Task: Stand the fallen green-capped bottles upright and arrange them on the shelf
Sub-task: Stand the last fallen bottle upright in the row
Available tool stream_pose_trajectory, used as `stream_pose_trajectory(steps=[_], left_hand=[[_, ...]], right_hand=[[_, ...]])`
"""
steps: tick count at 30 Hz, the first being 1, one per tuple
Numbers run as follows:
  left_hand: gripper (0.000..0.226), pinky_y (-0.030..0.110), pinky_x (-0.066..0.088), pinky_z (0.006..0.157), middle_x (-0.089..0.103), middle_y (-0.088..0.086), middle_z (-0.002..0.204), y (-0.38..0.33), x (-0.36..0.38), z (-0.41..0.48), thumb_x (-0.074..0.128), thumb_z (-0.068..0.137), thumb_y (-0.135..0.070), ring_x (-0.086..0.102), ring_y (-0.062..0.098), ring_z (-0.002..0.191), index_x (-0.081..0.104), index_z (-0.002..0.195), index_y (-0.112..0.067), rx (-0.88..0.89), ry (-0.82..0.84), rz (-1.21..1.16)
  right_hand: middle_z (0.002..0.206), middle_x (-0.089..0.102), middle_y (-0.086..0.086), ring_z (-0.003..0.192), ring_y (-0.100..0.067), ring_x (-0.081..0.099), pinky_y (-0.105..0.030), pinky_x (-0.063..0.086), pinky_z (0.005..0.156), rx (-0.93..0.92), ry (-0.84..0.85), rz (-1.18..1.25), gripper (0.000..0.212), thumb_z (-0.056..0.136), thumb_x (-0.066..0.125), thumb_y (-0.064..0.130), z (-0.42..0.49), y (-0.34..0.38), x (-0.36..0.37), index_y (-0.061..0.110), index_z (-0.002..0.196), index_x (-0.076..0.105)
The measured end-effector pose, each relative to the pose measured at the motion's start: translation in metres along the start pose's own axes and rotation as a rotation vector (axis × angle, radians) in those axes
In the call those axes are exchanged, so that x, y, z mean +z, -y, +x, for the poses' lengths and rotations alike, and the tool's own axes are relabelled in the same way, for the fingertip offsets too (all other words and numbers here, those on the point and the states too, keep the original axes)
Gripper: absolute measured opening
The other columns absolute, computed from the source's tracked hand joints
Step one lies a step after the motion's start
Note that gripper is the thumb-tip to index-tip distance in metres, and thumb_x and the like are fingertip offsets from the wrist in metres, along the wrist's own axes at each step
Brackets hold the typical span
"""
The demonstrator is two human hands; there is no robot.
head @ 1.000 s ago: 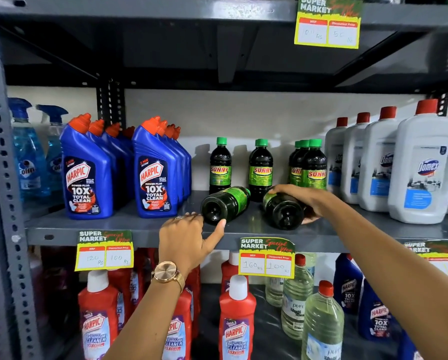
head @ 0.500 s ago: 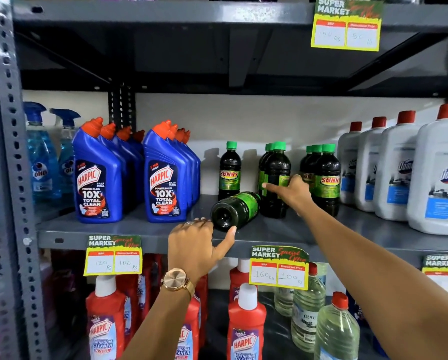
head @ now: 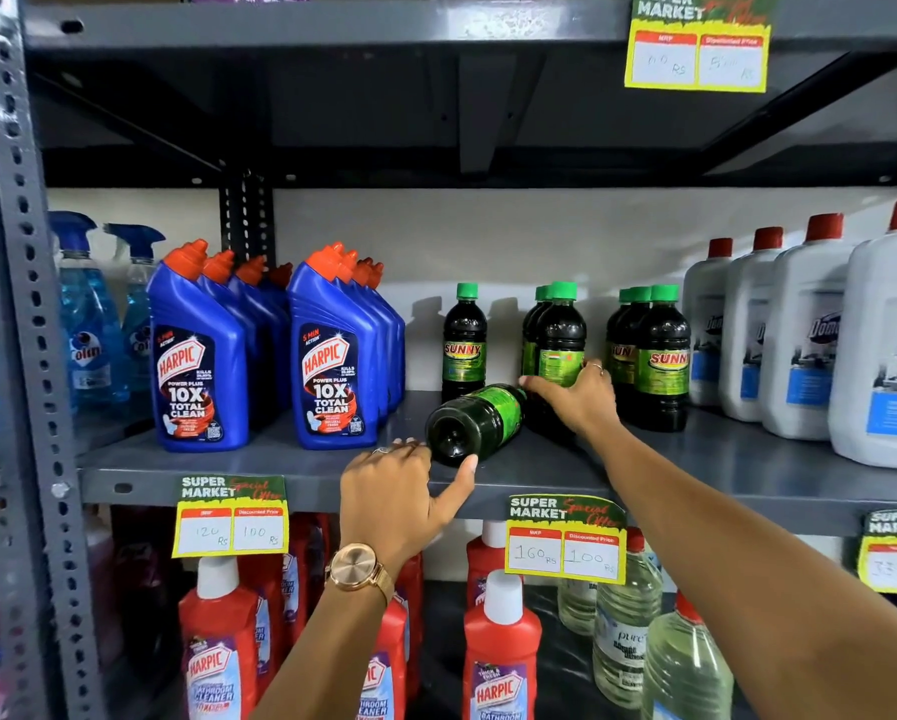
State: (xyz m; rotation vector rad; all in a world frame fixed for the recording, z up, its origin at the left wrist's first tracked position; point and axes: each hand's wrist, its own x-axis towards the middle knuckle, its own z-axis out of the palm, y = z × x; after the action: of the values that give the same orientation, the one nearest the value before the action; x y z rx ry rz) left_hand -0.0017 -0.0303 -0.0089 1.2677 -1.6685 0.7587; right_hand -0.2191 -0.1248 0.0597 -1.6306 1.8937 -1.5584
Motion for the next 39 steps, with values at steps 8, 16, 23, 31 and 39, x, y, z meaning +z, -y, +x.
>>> stream_pose_trajectory(steps=[8,16,23,31,39], left_hand=[[0.060,0.024,0.032,0.046,0.057,-0.003,0.051,-0.002,-0.003,0.000,0.034,0.085,-0.063,0.053,0.018,0.045,0.053,0.053,-0.017,-0.003,0.017,0.003],[0.059,0.024,0.032,0.047,0.058,-0.003,0.053,-0.002,-0.004,0.000,0.032,0.085,-0.064,0.053,0.016,0.047,0.052,0.055,-0.018,-0.007,0.055,0.015],[0.066,0.027,0.039,0.051,0.062,-0.004,0.063,0.000,-0.006,0.000,0.021,0.084,-0.072,0.057,0.017,0.056,0.056,0.062,-0.019,-0.022,0.123,0.025],[0.084,0.035,0.047,0.062,0.071,-0.005,0.080,0.041,-0.023,0.022,0.011,0.075,-0.084,0.064,0.017,0.078,0.070,0.091,-0.027,0.240,0.293,-0.014],[0.092,0.037,0.052,0.071,0.071,0.000,0.109,0.041,-0.013,0.008,0.007,0.078,-0.082,0.065,0.020,0.096,0.066,0.103,-0.016,0.203,0.264,0.043]], right_hand=[[0.123,0.058,-0.018,0.113,-0.037,0.058,-0.041,0.050,0.089,-0.037,-0.030,-0.082,0.090,0.062,0.081,0.057,-0.005,-0.004,-0.004,0.001,0.125,0.049],[0.117,0.065,-0.020,0.102,-0.036,0.062,-0.040,0.051,0.087,0.046,0.038,0.120,0.057,0.076,0.072,0.039,0.000,-0.004,-0.002,0.001,0.116,0.058],[0.129,0.054,-0.025,0.118,-0.043,0.054,-0.048,0.047,0.096,-0.013,-0.001,-0.057,0.089,0.068,0.081,0.047,-0.004,-0.001,-0.001,-0.003,0.128,0.040],[0.124,0.058,-0.025,0.112,-0.041,0.057,-0.044,0.044,0.084,0.137,-0.070,-0.159,0.112,0.067,0.026,0.091,-0.025,0.011,-0.020,-0.003,0.122,0.054],[0.055,0.064,-0.012,0.022,-0.009,0.050,-0.012,0.036,0.026,0.279,0.665,-0.249,0.113,0.055,0.046,0.093,-0.041,0.071,-0.001,0.011,0.134,0.047]])
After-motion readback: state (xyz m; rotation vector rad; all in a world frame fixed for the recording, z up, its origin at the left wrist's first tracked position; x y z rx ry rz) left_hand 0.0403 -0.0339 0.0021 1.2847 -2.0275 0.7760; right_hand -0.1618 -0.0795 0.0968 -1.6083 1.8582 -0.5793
